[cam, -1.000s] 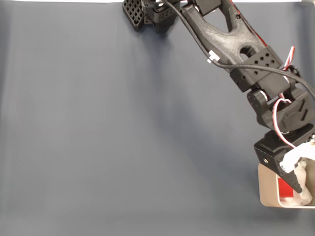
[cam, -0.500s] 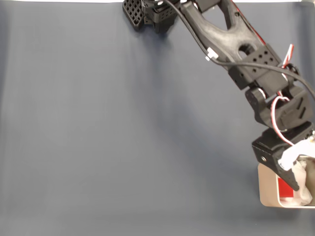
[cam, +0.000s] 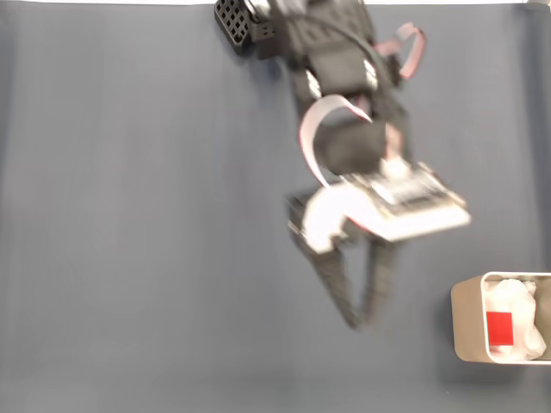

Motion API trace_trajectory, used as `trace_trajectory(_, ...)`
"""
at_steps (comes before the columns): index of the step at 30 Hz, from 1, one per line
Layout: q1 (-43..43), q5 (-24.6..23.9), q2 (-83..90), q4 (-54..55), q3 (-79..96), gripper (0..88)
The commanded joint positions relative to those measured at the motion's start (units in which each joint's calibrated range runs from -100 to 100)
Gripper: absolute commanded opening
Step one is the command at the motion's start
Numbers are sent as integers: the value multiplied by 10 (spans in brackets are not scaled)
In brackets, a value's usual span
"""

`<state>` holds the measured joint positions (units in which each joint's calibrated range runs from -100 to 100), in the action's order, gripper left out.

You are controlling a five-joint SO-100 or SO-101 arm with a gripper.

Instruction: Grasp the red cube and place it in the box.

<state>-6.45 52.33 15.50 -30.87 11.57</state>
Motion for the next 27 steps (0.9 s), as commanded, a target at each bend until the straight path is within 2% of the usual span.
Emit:
trace_trajectory(1,36,3,182,-4,138,0)
trace_trajectory(13,56,-10,594,-147,548,0)
trace_trajectory(17,55,-21,664,-197,644,0)
trace_trajectory(27,58,-40,758,-188,882,0)
